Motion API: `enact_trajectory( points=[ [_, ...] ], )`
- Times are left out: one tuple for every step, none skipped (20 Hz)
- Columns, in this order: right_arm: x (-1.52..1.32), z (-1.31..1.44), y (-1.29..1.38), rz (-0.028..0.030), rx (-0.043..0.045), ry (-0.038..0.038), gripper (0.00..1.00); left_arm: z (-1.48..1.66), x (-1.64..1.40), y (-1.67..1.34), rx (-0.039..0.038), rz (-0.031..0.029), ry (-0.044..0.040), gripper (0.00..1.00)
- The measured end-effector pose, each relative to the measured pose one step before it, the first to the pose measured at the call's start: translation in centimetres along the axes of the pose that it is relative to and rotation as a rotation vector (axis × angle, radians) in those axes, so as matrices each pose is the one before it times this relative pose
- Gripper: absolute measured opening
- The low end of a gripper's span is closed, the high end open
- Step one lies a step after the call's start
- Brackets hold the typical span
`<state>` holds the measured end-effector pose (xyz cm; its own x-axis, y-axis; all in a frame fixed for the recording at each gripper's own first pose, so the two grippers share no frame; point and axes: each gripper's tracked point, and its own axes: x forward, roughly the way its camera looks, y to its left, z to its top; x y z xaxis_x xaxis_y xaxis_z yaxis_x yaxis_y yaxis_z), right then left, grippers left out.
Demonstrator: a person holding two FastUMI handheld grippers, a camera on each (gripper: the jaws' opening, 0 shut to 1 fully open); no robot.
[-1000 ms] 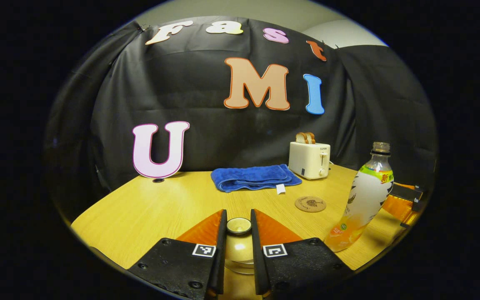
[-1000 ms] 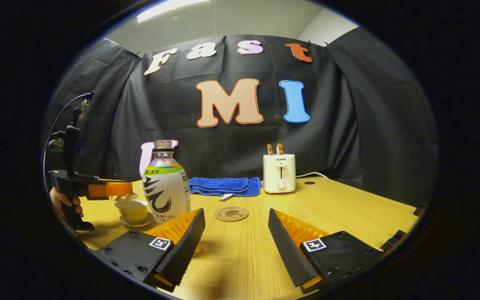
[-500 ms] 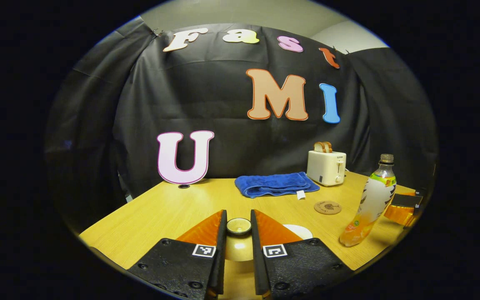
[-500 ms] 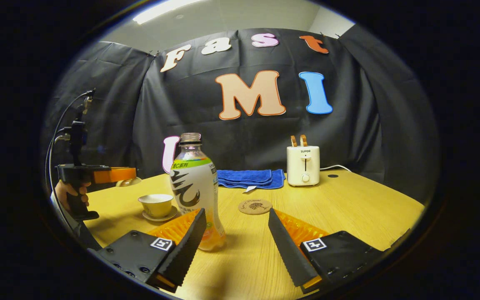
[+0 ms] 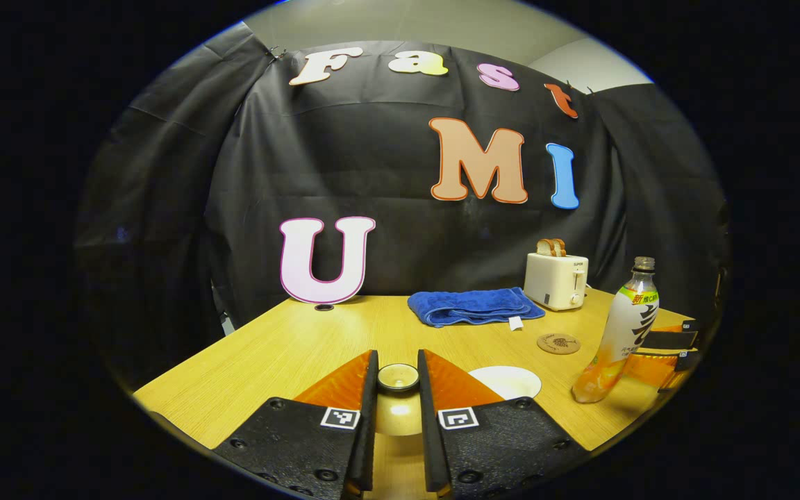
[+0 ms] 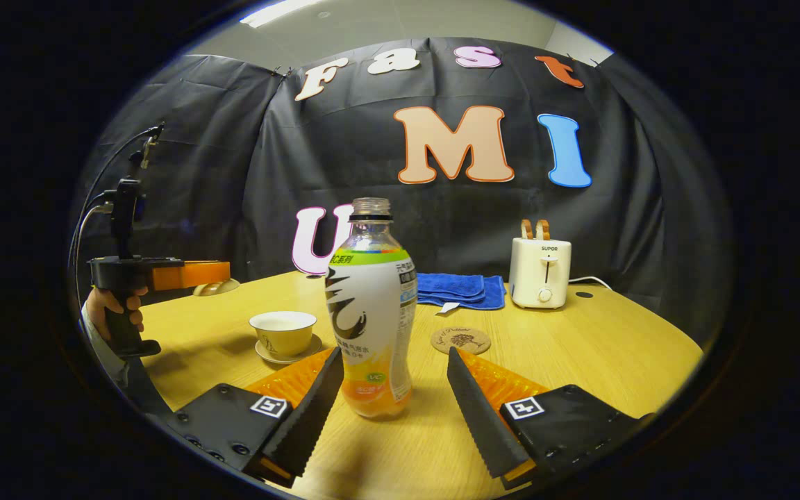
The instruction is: Open the teacup lid with one hand, grasp the water bottle and pour water into the teacup with the other hand; after pouring, place the water bottle on the coaster and then close the teacup lid.
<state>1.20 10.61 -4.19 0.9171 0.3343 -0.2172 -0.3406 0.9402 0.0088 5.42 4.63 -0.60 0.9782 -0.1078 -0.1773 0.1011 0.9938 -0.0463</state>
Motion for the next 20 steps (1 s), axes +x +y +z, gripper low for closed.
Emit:
enact_trajectory(
  points=[
    [0.353,-0.05,0.204,0.00197,-0.0033,0.00507,0.94,-0.086,-0.004,0.245,-0.00441,0.00293,-0.00054,0.27],
    [0.308,0.019,0.259,0.00241,-0.00358,0.00491,0.94,-0.047,-0.011,0.133,-0.00564,0.00249,-0.00002,0.26],
    [0.282,-0.015,0.267,0.00502,-0.00278,0.00452,0.94,0.044,-0.102,0.231,-0.00525,0.00267,-0.00193,0.26],
    [0.308,-0.143,0.246,0.00643,-0.00259,0.00415,0.94,0.075,-0.078,0.167,-0.00381,0.00199,-0.00254,0.27],
    [0.489,-0.181,0.277,0.00509,-0.00485,0.00554,0.89,-0.05,-0.032,0.147,-0.00194,0.00167,-0.00033,0.27],
    [-0.17,0.181,0.316,0.00055,-0.00805,0.00386,0.85,-0.1,-0.054,0.13,-0.00288,0.00038,-0.00117,0.26],
    [0.133,0.108,0.056,-0.00614,-0.0063,-0.00005,0.8,0.078,-0.102,0.14,-0.00341,0.00124,-0.00168,0.26],
    [0.279,-0.222,0.019,-0.00601,-0.00539,0.00185,0.76,-0.037,0.027,0.137,-0.00238,0.00008,-0.00104,0.26],
    [0.253,-0.034,-0.115,-0.00541,-0.0054,0.00206,0.72,-0.048,-0.079,0.063,-0.00272,0.00082,-0.00028,0.27],
    [-0.071,0.033,-0.076,-0.00771,-0.00067,-0.00126,0.72,-0.144,-0.114,0.088,-0.00139,0.00011,-0.00101,0.26],
    [0.086,-0.01,-0.066,-0.00207,-0.00288,0.0031,0.67,-0.042,-0.038,-0.054,-0.00083,-0.00088,0.00095,0.26],
    [0.002,0.041,0.055,-0.0023,-0.00514,-0.00049,0.67,-0.129,0.03,0.077,-0.001,0.00012,0.00038,0.26],
    [0.14,0.036,0.014,-0.00305,-0.00821,0.00273,0.67,-0.008,0.019,0.057,-0.00002,-0.0008,0.00012,0.26],
    [0.089,0.063,-0.077,-0.00533,-0.01254,0.00135,0.67,0.081,-0.086,0.018,-0.0008,0.00056,-0.00101,0.26],
    [0.042,0.155,-0.157,-0.00711,-0.01944,0.00007,0.67,0.008,0.042,0.037,-0.00149,-0.00057,0.00005,0.26],
    [-0.061,-0.028,-0.148,-0.0104,-0.02526,-0.0012,0.67,-0.077,-0.041,-0.039,-0.0079,-0.00277,0.00037,0.26],
    [0.14,0.126,-0.25,-0.01155,-0.03489,-0.0026,0.67,-0.002,0.023,-0.054,-0.0095,-0.00376,-0.00213,0.26],
    [0.146,0.089,-0.156,-0.01069,-0.03387,-0.00122,0.67,-0.071,0.014,0.097,-0.00615,0.00064,-0.00106,0.27],
    [0.193,0.117,-0.227,-0.01321,-0.04352,0.00042,0.67,0.168,-0.012,0.052,-0.00308,0.00021,-0.00319,0.26],
    [0.01,-0.202,-0.21,-0.0136,-0.04911,-0.00164,0.67,0.08,0.012,0.026,-0.00264,0.00028,-0.0028,0.27]
  ],
)
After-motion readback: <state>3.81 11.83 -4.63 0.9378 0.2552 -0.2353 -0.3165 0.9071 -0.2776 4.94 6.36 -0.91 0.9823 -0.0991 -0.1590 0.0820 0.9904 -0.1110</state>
